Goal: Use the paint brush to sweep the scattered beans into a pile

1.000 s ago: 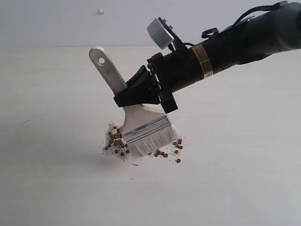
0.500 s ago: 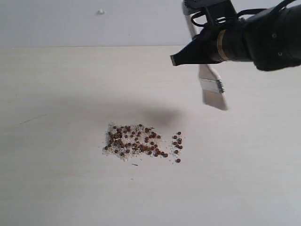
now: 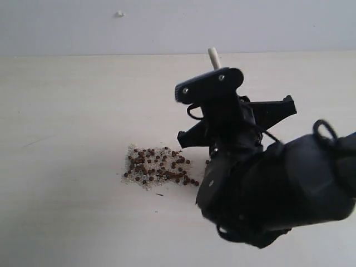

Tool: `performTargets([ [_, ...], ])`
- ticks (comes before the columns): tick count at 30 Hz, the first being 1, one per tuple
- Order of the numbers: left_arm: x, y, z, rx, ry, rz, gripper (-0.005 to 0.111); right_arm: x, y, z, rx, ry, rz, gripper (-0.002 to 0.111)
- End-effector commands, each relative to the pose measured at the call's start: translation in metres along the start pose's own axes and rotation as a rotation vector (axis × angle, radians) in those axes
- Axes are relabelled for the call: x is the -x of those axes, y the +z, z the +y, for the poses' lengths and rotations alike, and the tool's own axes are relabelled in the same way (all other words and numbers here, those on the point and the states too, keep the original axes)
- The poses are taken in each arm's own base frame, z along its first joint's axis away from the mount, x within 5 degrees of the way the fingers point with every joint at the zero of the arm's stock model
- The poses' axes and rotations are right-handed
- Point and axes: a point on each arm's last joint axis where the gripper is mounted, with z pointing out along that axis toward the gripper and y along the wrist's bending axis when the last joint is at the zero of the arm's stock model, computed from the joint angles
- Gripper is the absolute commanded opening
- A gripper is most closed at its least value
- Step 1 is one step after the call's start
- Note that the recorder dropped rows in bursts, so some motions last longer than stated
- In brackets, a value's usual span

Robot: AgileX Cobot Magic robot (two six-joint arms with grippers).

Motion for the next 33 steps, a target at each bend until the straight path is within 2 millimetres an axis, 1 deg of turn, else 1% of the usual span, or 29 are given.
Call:
performTargets([
  [1,0.0,0.0,0.0,0.001,-0.001,-0.005,0.0,-0.018,-0.004,0.017,-0.031,-0.096,-0.036,0.0],
  [4,0.0,0.0,0.0,0.001,-0.001,-0.005,0.0,-0.019,0.001,0.034,-0.031,-0.094,-0.029,0.0],
  [7,0.0,0.0,0.0,0.001,-0.001,-0.005,0.0,-0.012,0.005,0.045,-0.028,-0.067,-0.041,0.0],
  [9,0.0,0.0,0.0,0.001,-0.001,-0.005,0.0,-0.006,0.008,0.061,0.031,-0.031,-0.02,0.0],
  [11,0.0,0.0,0.0,0.001,-0.001,-0.005,0.0,-0.001,0.009,0.071,0.081,-0.005,-0.001,0.0],
  [14,0.0,0.0,0.0,0.001,-0.001,-0.005,0.0,0.004,0.009,0.079,0.128,0.023,0.02,0.0],
  [16,0.0,0.0,0.0,0.001,-0.001,-0.005,0.0,0.008,0.009,0.081,0.136,0.032,0.012,0.0],
  [21,0.0,0.0,0.0,0.001,-0.001,-0.005,0.0,0.031,0.009,0.093,0.2,0.085,-0.027,0.0],
  [23,0.0,0.0,0.0,0.001,-0.001,-0.005,0.0,0.036,0.009,0.093,0.187,0.1,-0.042,0.0],
  [26,0.0,0.0,0.0,0.001,-0.001,-0.005,0.0,0.044,0.006,0.084,0.109,0.126,-0.084,0.0],
  [28,0.0,0.0,0.0,0.001,-0.001,-0.005,0.0,0.05,0.0,0.076,0.04,0.113,-0.114,0.0],
  [30,0.001,0.0,0.0,0.002,-0.001,-0.007,0.0,0.055,-0.007,0.072,0.014,0.071,-0.136,0.0],
  [33,0.001,0.0,0.0,0.002,-0.001,-0.007,0.0,0.057,-0.014,0.073,0.022,-0.026,-0.146,0.0],
])
